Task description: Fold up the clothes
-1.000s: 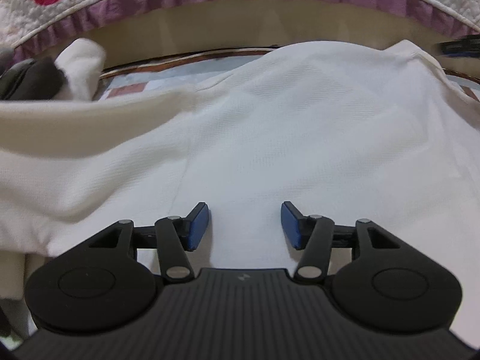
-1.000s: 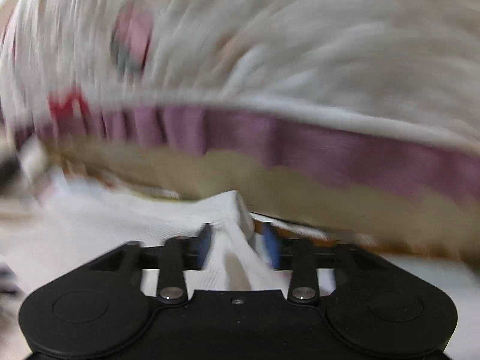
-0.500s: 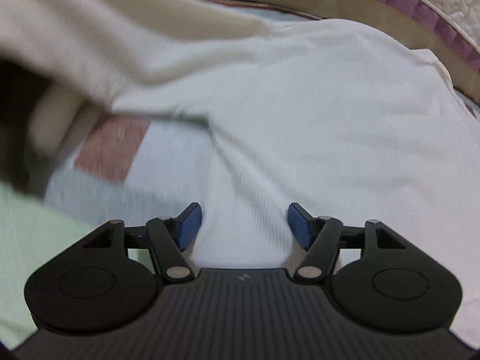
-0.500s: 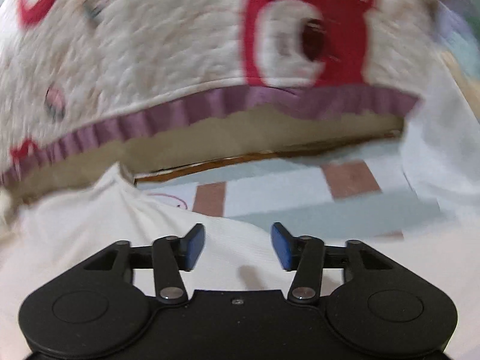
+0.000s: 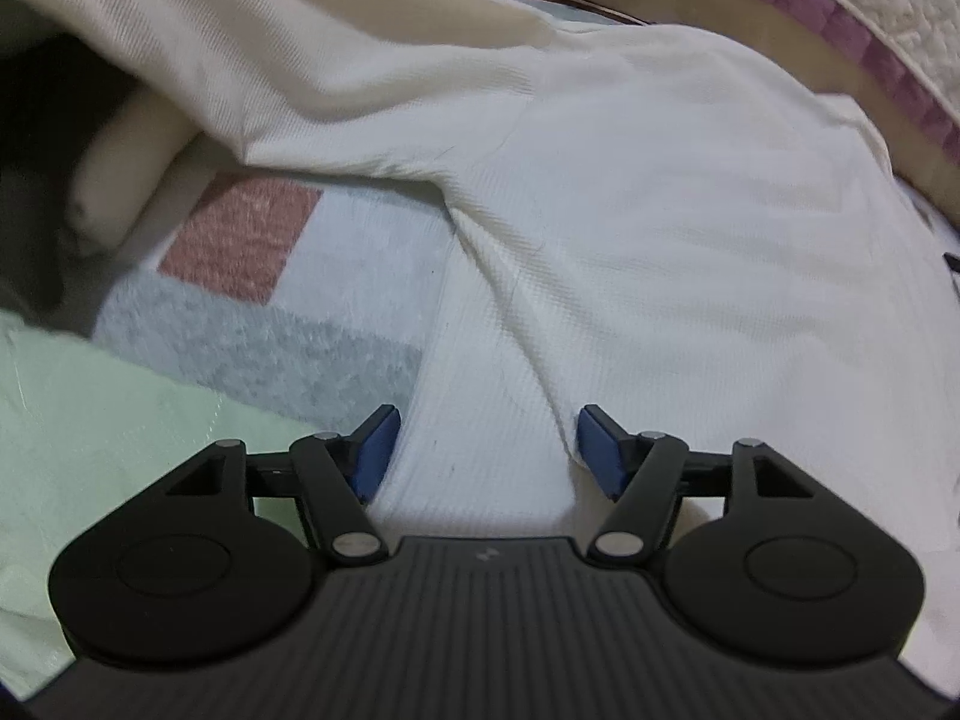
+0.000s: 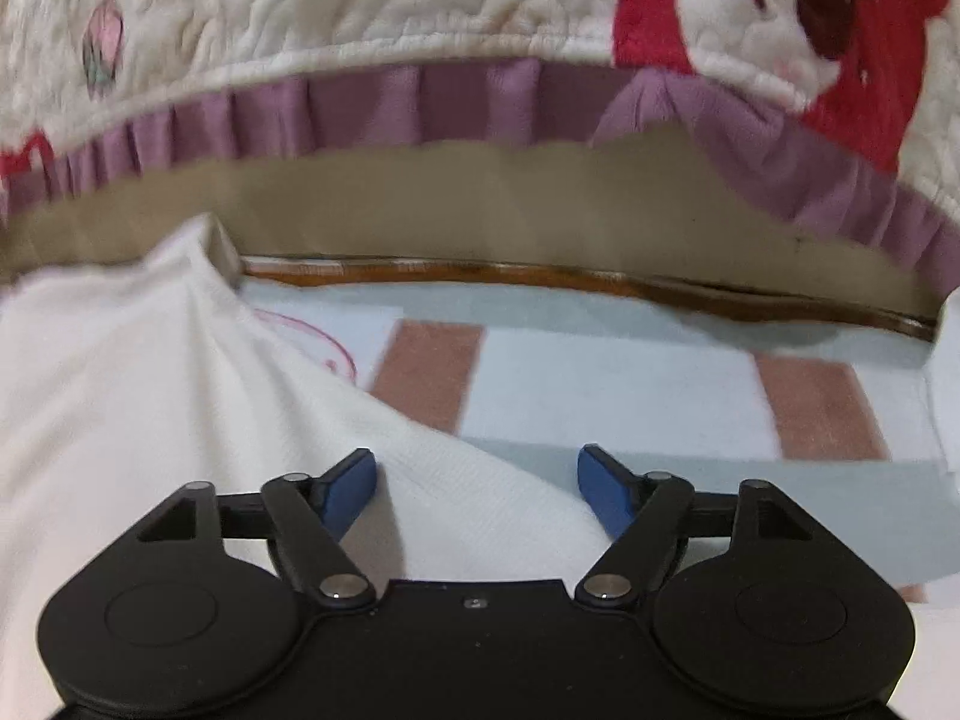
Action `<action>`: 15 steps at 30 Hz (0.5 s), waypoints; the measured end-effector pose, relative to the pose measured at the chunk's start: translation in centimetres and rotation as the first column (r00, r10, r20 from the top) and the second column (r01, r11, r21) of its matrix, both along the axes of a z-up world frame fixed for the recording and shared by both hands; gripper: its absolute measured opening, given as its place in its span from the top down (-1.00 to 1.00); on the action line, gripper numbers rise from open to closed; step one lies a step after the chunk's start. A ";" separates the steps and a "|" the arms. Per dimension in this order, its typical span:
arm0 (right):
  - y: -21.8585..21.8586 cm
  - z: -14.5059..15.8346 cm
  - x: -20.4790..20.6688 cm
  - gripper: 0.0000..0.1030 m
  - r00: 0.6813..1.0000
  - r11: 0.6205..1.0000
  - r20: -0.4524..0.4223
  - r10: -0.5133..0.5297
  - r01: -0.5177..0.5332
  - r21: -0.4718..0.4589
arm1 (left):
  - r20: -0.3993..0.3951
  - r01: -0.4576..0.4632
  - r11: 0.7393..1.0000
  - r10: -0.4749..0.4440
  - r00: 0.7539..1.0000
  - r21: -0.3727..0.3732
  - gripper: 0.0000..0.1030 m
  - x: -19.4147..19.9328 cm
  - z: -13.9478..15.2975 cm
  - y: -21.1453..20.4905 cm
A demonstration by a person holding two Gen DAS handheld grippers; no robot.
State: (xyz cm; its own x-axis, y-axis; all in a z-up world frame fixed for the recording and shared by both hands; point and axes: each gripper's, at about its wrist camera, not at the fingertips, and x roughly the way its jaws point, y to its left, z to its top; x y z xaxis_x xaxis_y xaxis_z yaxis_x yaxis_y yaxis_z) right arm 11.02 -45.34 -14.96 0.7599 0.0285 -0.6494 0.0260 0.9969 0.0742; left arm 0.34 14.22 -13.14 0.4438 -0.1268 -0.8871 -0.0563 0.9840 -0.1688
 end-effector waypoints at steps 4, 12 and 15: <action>2.2 1.2 -0.2 0.90 0.999 0.992 0.046 0.006 0.000 -0.130 | -0.001 -0.017 1.000 0.017 1.000 -0.020 -0.27 -0.3 0.1 0.4; 1.0 0.2 0.5 0.93 0.997 0.983 0.030 -0.077 0.081 -0.162 | 0.007 0.052 0.998 -0.053 0.999 0.044 -0.27 -0.8 -0.1 0.0; 0.3 0.1 0.8 0.92 0.994 0.990 0.028 -0.105 0.107 -0.091 | 0.022 0.074 0.996 -0.076 0.997 0.054 0.00 -0.8 -0.2 -0.1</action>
